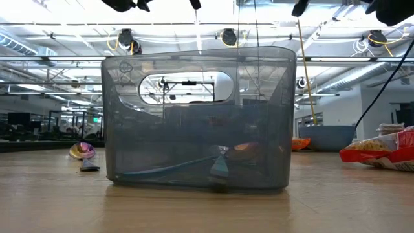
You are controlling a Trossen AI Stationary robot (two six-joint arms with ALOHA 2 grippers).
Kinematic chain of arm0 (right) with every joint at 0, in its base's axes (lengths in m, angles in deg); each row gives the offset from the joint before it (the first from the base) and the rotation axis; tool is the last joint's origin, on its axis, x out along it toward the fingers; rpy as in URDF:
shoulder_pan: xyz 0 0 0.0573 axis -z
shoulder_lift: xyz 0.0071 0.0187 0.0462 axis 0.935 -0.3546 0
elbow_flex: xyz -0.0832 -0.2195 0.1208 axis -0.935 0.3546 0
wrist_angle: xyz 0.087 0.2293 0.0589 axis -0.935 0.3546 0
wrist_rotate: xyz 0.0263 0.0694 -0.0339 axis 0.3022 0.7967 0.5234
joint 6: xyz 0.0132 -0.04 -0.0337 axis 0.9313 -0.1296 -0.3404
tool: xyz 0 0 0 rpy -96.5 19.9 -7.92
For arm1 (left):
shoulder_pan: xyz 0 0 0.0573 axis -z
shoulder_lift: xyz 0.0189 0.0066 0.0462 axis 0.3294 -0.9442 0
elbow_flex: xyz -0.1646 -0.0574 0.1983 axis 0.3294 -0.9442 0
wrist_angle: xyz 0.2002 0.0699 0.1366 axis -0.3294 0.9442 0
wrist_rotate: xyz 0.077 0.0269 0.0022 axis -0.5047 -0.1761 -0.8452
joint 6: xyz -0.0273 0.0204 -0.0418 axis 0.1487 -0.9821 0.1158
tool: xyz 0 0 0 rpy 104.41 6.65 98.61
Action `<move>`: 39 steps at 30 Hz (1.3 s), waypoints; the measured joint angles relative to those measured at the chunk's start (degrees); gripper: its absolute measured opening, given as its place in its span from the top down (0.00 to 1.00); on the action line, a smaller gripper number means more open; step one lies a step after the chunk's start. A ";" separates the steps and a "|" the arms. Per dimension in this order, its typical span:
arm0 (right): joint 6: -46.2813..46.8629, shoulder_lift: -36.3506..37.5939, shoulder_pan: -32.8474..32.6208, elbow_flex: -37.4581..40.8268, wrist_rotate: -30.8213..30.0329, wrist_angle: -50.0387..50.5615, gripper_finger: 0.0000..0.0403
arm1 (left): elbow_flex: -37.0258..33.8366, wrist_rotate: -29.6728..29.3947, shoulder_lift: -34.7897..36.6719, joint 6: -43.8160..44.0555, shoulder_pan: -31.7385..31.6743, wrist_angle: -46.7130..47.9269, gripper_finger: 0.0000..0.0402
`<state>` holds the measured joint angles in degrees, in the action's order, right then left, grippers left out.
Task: Pick & Place Food Item
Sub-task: Put the orange spoon into the bottom black bin
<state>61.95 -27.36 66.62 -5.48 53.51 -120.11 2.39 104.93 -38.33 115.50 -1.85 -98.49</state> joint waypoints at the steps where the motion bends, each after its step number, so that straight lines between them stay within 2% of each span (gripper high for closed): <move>1: -0.13 0.00 0.00 0.00 0.00 -0.20 1.00 | 0.00 0.00 0.00 0.00 0.00 0.02 0.53; 7: -0.42 0.02 0.00 0.00 -0.01 -0.43 1.00 | 0.00 0.00 0.00 0.56 0.00 0.26 0.56; 20: -0.37 0.02 0.02 0.00 -0.27 -0.39 1.00 | 0.00 0.60 0.02 0.46 -0.16 -0.29 0.88; 25: -0.03 0.00 0.04 0.00 -0.25 -0.30 1.00 | 0.00 2.06 0.11 0.76 -0.05 -1.19 0.97; 32: -0.17 0.00 0.02 0.00 -0.24 0.03 0.99 | 0.00 3.42 0.11 0.41 -0.11 -1.42 0.96; 39: -0.42 0.02 0.04 0.00 -0.97 1.11 0.85 | 0.00 4.42 0.11 -0.63 -0.15 -1.11 0.98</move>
<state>61.53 -27.34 66.66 -5.48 52.55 -119.00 2.39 109.35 -38.22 114.87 -2.00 -99.60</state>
